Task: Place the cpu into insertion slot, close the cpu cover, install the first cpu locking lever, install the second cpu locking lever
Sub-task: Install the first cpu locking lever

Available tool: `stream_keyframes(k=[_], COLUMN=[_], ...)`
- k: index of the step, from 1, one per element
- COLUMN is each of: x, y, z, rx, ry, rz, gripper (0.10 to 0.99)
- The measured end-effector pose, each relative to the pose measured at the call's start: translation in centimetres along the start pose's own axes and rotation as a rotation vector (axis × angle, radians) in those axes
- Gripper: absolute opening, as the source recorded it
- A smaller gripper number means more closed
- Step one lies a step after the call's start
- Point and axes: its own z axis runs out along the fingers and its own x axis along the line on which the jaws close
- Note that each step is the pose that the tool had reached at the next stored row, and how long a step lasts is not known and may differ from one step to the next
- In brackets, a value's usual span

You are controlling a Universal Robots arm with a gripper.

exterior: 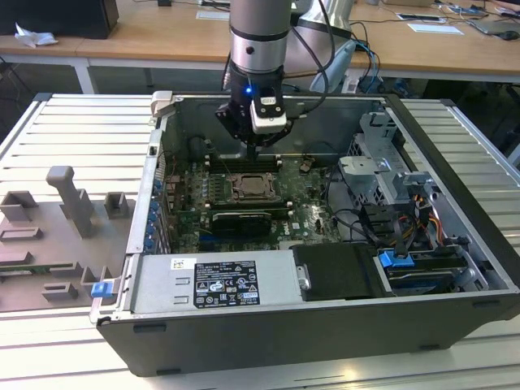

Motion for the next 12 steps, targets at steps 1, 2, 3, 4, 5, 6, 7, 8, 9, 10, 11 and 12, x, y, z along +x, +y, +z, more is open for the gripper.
stream_keyframes(k=[1, 2, 3, 4, 5, 6, 7, 8, 9, 10, 11, 12], x=[0.00, 0.00, 0.00, -0.01, -0.01, -0.01, -0.01, -0.01, -0.01, -0.01, -0.01, -0.01], y=[0.00, 0.00, 0.00, 0.00, 0.00, 0.00, 0.00, 0.00, 0.00, 0.00, 0.00, 0.00], z=[0.00, 0.00, 0.00, 0.00, 0.00, 0.00, 0.00, 0.00, 0.00, 0.00, 0.00, 0.00], rx=[0.000, 0.000, 0.000, 0.000, 0.000, 0.000, 0.000, 0.000, 0.000, 0.000, 0.000, 0.000], ry=[0.0012, 0.0022, 0.0028, 0.0036, 0.0043, 0.0047, 0.0053, 0.0059, 0.0069, 0.0073, 0.0078, 0.0085], rz=[-0.030, -0.054, -0.067, -0.086, -0.101, -0.112, -0.127, -0.140, -0.165, -0.175, -0.186, -0.203], gripper=[0.106, 0.106, 0.106, 0.106, 0.106, 0.106, 0.106, 0.106, 0.106, 0.106, 0.106, 0.106])
